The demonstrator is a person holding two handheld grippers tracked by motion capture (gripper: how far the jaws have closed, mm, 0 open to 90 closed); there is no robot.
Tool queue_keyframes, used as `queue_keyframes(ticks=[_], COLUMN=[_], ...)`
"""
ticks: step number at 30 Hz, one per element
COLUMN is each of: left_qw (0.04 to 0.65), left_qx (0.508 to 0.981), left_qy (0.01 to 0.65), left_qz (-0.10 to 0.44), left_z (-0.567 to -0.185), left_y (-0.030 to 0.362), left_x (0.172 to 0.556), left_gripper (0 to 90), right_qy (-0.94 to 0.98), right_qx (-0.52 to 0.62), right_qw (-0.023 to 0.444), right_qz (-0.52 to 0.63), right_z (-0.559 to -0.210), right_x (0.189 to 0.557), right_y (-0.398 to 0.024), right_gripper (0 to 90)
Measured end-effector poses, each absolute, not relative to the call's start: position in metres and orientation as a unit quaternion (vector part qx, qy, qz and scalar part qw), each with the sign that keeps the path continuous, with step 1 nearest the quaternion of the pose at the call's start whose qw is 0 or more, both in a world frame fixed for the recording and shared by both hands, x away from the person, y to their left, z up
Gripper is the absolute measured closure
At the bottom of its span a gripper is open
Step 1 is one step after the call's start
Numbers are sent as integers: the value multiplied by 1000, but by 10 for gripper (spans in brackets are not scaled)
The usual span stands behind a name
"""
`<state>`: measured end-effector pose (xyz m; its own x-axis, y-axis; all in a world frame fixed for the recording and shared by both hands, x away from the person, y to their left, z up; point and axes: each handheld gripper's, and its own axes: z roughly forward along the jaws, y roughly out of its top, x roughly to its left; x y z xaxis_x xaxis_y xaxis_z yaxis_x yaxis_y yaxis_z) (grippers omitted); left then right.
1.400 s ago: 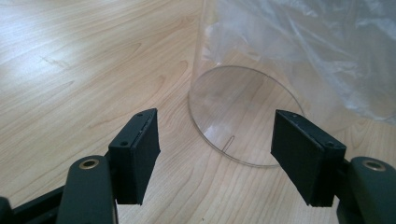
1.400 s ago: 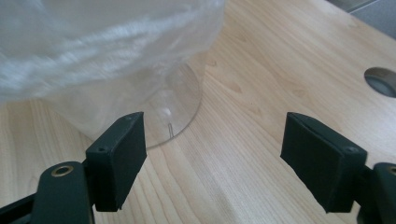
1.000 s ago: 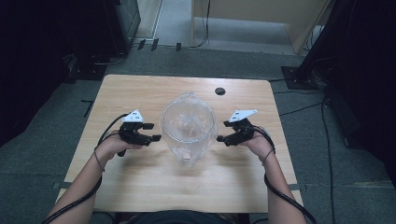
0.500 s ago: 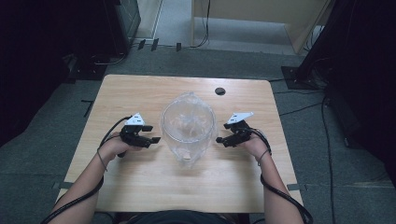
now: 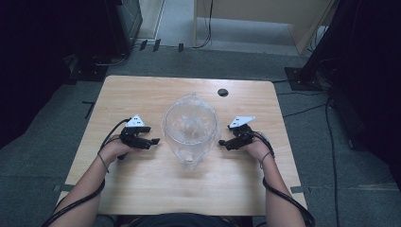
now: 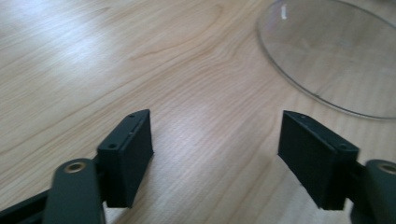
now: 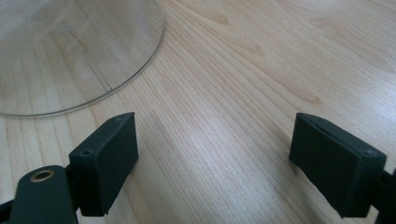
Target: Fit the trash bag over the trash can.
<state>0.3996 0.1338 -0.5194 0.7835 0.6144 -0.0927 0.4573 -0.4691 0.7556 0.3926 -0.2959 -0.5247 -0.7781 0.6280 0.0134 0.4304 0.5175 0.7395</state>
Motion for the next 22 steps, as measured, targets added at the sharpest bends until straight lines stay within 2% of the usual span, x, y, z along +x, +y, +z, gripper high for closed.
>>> queue_keyframes(ticks=[3,6,22], left_qw=[399,383,380], left_qx=[853,863,861], left_qy=[318,303,310], left_qz=[113,128,134], left_z=[-520,-520,-520], left_y=[131,125,125], left_x=[399,397,397], left_gripper=[239,191,189], right_qy=[859,857,857], right_qx=[315,321,323], right_qw=[131,132,132], right_qz=[383,380,380], right_z=[-525,-525,-525], right_x=[393,394,394], right_y=[-295,-294,-293], right_gripper=[143,132,131])
